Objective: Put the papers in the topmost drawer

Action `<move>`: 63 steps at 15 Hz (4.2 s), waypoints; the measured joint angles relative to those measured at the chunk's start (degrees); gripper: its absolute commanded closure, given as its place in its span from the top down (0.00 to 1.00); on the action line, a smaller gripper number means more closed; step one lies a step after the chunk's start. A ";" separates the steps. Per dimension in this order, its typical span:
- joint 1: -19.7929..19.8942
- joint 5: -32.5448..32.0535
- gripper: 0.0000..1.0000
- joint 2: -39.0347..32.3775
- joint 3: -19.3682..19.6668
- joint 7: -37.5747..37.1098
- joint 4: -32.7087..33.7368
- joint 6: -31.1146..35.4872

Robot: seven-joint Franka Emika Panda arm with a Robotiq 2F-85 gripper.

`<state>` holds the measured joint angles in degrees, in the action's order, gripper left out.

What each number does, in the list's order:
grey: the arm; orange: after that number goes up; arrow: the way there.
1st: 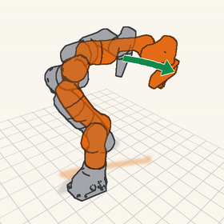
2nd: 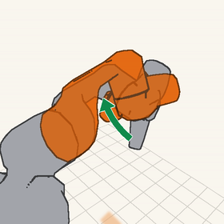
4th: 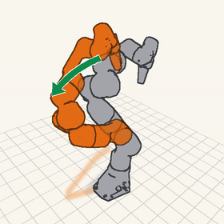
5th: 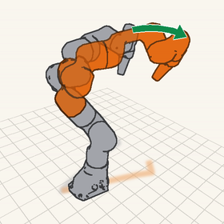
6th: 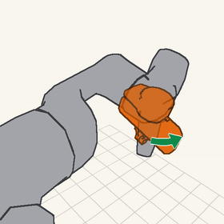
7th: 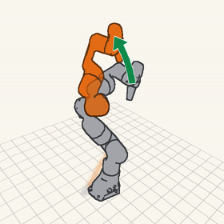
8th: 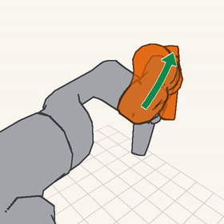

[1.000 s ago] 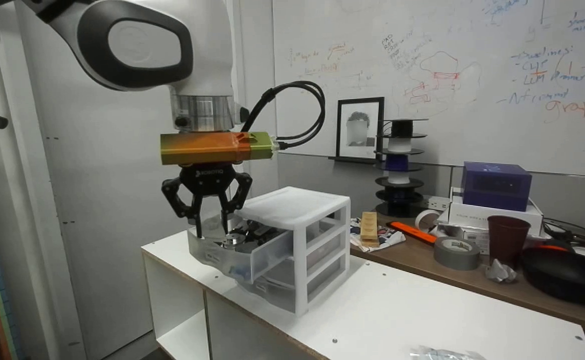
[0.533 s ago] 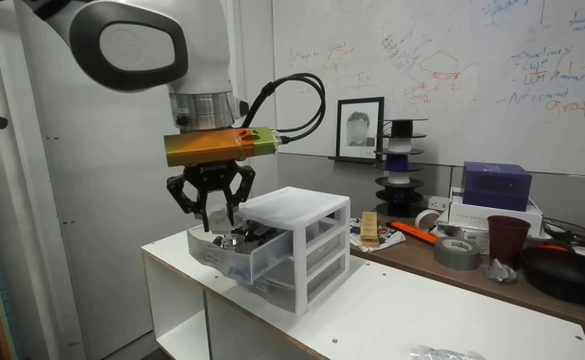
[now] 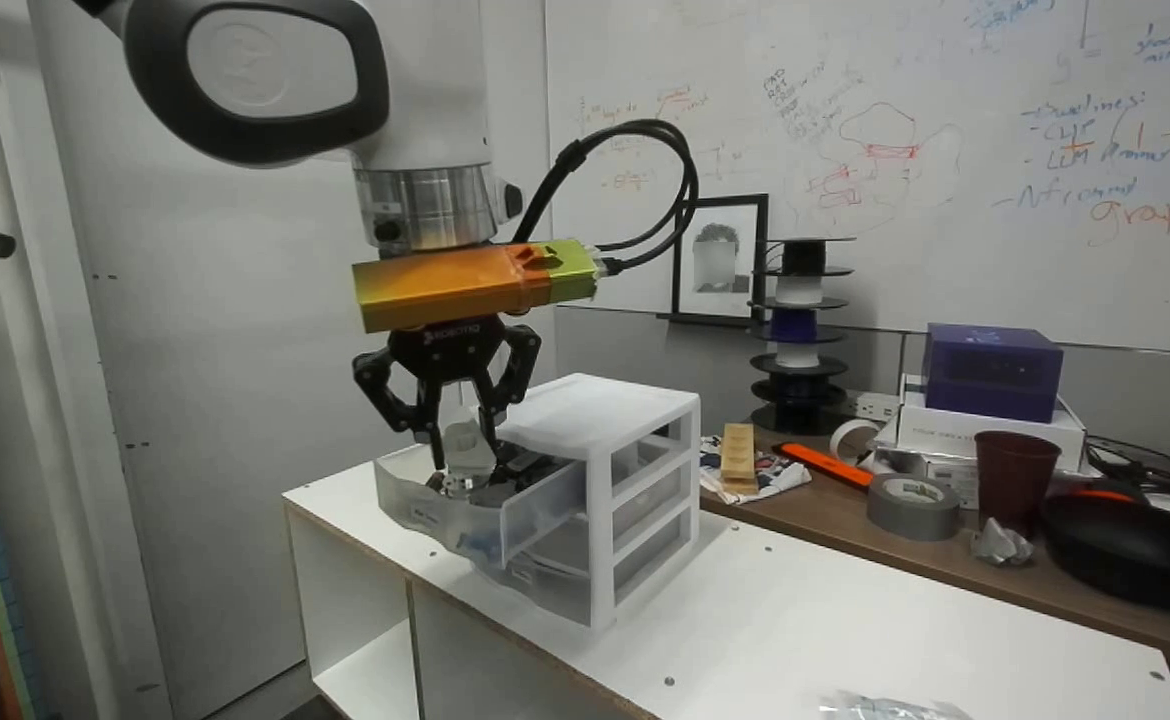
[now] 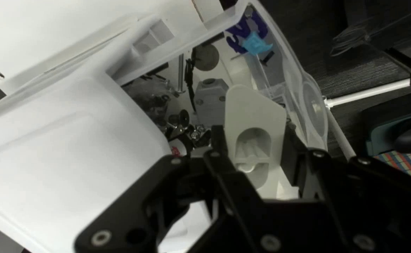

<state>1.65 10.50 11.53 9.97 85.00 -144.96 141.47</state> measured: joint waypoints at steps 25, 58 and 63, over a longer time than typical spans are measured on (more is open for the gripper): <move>9.33 4.48 1.00 -16.43 6.11 -28.72 27.69 -12.46; 22.36 11.91 0.17 -56.19 3.27 -117.50 58.41 -11.20; 22.34 11.91 0.09 -56.61 3.44 -122.75 58.68 -11.53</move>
<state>23.99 22.41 -45.08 13.41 -37.75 -86.27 129.93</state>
